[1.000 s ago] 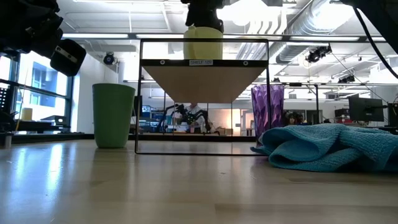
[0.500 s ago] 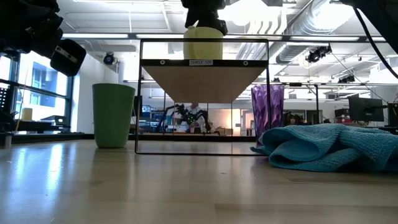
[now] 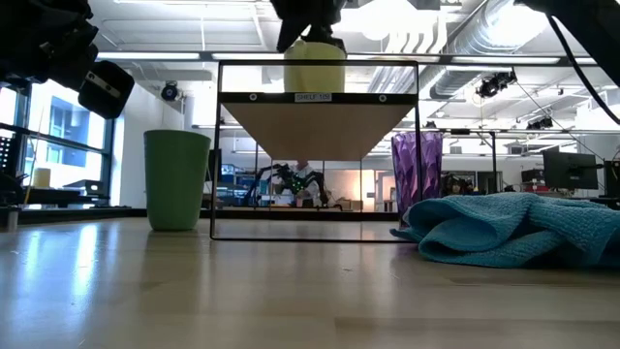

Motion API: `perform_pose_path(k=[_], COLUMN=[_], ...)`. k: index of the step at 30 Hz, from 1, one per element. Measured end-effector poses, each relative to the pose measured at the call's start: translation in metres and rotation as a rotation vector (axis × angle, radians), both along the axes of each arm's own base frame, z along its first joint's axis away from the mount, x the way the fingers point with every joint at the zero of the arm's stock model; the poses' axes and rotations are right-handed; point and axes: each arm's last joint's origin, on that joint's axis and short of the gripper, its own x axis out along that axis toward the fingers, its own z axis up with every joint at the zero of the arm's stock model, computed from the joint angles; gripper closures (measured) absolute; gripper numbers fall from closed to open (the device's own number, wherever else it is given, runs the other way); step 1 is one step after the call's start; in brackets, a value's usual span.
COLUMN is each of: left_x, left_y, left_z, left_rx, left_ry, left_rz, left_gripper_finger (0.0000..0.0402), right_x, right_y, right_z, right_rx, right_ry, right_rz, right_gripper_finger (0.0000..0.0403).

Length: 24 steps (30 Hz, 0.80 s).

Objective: Stack small to large cups/mugs on shelf
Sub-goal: Put the yellow mug on the shelf

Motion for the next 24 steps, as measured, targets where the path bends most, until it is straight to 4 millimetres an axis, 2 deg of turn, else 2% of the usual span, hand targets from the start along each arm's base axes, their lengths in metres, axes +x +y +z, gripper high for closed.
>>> perform_pose_path(k=[6, 11, 15, 24], left_x=[0.0, 0.0, 0.0, 0.0], left_y=[0.0, 0.0, 0.0, 0.0], left_z=[0.0, -0.002, -0.002, -0.002], left_rx=[0.0, 0.003, 0.004, 0.004], left_ry=[0.003, 0.019, 0.022, 0.022], left_rz=[-0.001, 0.0, 0.0, 0.0], left_gripper_finger=[0.0355, 0.0355, 0.0355, 0.0355], right_x=[0.007, 0.005, 0.001, -0.002], right_y=[-0.003, -0.003, -0.002, 0.011], right_z=[-0.016, -0.018, -0.017, -0.018], right_rx=[0.016, 0.021, 0.002, -0.063], right_ry=[0.054, 0.074, 0.103, 0.119], right_rz=[0.011, 0.057, 0.108, 0.285], right_gripper_finger=[0.0203, 0.0219, 0.0254, 0.0361])
